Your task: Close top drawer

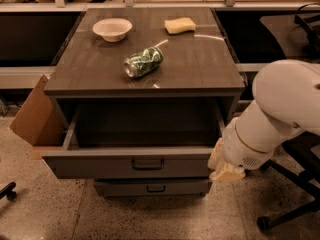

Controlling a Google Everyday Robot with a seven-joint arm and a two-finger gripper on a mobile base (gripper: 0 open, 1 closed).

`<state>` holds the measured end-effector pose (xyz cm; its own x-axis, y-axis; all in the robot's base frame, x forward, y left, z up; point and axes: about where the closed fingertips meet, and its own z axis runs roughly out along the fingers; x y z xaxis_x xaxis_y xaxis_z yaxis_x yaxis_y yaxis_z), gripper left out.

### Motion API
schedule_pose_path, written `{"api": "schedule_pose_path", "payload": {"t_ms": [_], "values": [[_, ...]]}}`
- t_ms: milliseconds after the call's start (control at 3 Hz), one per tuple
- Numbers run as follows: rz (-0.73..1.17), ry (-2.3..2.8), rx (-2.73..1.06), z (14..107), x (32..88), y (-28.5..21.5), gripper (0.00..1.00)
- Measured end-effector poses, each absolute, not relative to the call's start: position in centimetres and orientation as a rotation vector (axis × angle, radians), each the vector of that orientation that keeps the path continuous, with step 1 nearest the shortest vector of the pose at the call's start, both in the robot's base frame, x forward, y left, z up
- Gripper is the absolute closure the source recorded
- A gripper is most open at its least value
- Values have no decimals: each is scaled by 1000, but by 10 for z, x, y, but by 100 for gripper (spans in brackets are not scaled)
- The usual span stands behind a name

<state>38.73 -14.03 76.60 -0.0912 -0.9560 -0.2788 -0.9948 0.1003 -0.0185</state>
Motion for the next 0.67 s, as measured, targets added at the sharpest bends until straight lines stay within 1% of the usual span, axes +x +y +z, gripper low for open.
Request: {"api": "schedule_pose_path", "payload": {"t_ms": [333, 667], "values": [[326, 2192, -1936, 729, 388, -136, 88], [418, 2248, -1900, 676, 388, -129, 100]]}}
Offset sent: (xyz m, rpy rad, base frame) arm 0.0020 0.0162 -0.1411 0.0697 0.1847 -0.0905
